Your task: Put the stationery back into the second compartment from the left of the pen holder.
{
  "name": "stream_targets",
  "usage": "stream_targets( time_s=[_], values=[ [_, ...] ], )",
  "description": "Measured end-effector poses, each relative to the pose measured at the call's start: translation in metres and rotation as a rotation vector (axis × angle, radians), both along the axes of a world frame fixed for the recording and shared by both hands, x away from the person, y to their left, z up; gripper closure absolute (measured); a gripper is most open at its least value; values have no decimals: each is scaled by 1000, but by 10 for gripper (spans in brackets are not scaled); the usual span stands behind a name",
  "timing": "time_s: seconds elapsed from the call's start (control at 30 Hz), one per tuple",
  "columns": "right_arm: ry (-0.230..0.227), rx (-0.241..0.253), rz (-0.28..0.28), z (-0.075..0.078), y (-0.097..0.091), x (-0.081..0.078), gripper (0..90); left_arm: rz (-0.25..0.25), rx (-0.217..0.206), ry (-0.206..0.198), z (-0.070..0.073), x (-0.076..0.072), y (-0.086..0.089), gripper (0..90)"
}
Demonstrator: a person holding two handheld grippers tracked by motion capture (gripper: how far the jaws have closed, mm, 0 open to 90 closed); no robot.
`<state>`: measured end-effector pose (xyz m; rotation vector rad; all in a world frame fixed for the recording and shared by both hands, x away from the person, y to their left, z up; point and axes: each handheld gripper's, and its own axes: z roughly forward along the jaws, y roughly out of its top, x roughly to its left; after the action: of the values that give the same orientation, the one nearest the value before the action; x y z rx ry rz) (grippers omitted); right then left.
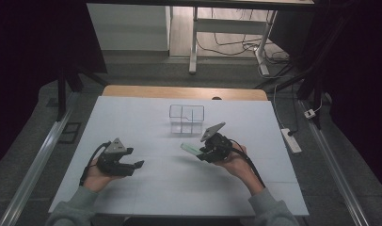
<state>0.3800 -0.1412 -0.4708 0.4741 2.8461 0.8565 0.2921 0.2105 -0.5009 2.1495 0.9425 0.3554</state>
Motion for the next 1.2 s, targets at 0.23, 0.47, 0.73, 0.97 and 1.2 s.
stream_targets(
  time_s=[0.23, 0.47, 0.73, 0.97, 1.2],
  values=[
    [7, -7, 35, -1, 8, -6, 665, -38, 24, -3, 0, -1, -10, 279],
    [21, -20, 65, -5, 16, -12, 665, -82, 61, -28, 4, -1, -24, 263],
    [31, -45, 100, -11, 22, -14, 665, -148, 108, -40, 5, -1, -42, 267],
    [45, -42, 117, -14, 25, -15, 664, -186, 133, -40, 6, 2, -56, 269],
    [46, -47, 138, -13, 28, -18, 664, -242, 156, -42, 9, 5, -72, 271]
  ],
)
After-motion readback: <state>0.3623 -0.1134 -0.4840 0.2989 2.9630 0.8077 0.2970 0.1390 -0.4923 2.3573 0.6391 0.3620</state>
